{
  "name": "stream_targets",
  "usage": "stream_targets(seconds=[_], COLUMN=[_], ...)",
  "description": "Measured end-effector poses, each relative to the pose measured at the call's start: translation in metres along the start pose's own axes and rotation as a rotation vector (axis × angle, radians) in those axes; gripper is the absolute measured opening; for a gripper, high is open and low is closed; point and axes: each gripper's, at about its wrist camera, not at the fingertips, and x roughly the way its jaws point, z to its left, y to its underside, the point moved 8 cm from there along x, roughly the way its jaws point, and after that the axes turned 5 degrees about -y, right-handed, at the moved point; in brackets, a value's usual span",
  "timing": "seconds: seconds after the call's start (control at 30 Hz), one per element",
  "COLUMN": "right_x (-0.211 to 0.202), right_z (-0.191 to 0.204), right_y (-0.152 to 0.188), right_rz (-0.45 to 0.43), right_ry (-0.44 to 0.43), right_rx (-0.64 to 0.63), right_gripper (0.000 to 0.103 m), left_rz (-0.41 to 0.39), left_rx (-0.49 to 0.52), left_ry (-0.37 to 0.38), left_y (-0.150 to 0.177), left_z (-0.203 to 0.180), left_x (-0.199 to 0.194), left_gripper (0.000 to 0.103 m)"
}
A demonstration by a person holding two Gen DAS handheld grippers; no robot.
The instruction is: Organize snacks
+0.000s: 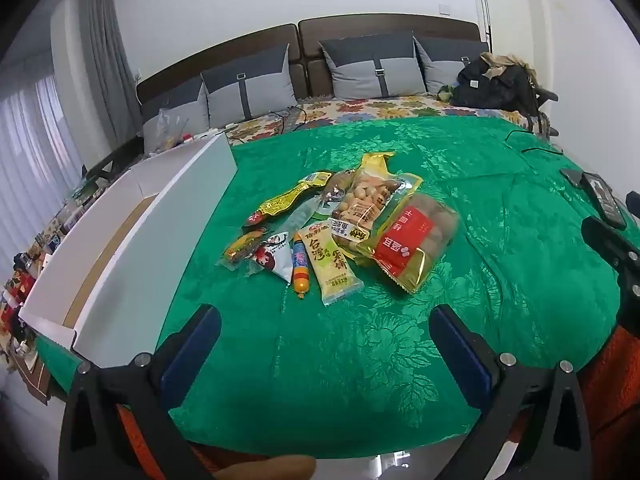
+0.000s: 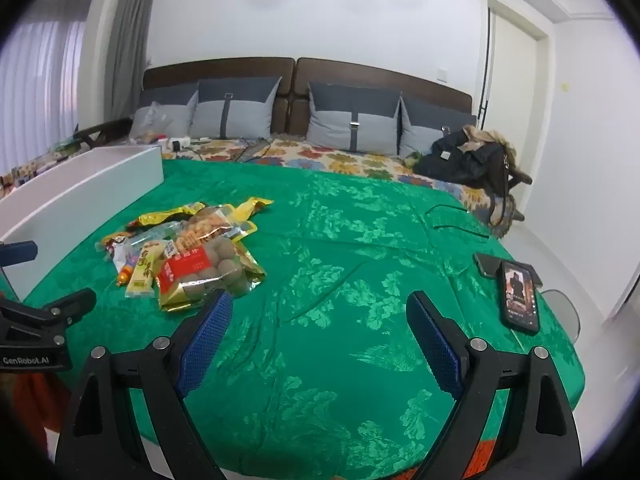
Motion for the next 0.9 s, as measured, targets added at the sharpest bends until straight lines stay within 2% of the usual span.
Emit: stream_targets(seconds=[0.1,0.23,0.43,0.9], right_x=[0.001,0.006,0.009,0.014], right_z=[0.000,0.002,0.006,0.010], right_y=[0.001,0.002,0.007,0.010], right_rz=[0.007,0.016,0.033,0.046], right_ry=[0.000,-0.012,-0.028,-0.039], right_rx=[0.003,-0.001,-0.017,-0.020], right_gripper=[0.091,0.091,0.091,0.091], left_rz=[0.004,-0.035,-0.006,0.006], left_rx=[-0.025,0.001,-0.002,-0.004], left_ry=[0.010,-0.006,-0.005,-0.013], left_y=[-0.001,0.006,0.004,0.007], left_z=[0.001,-0.004,0.000,0.003], left_x=[0.003,-0.002,0.003,0.009], left_gripper=[0.103,0.103,0.103,0.103])
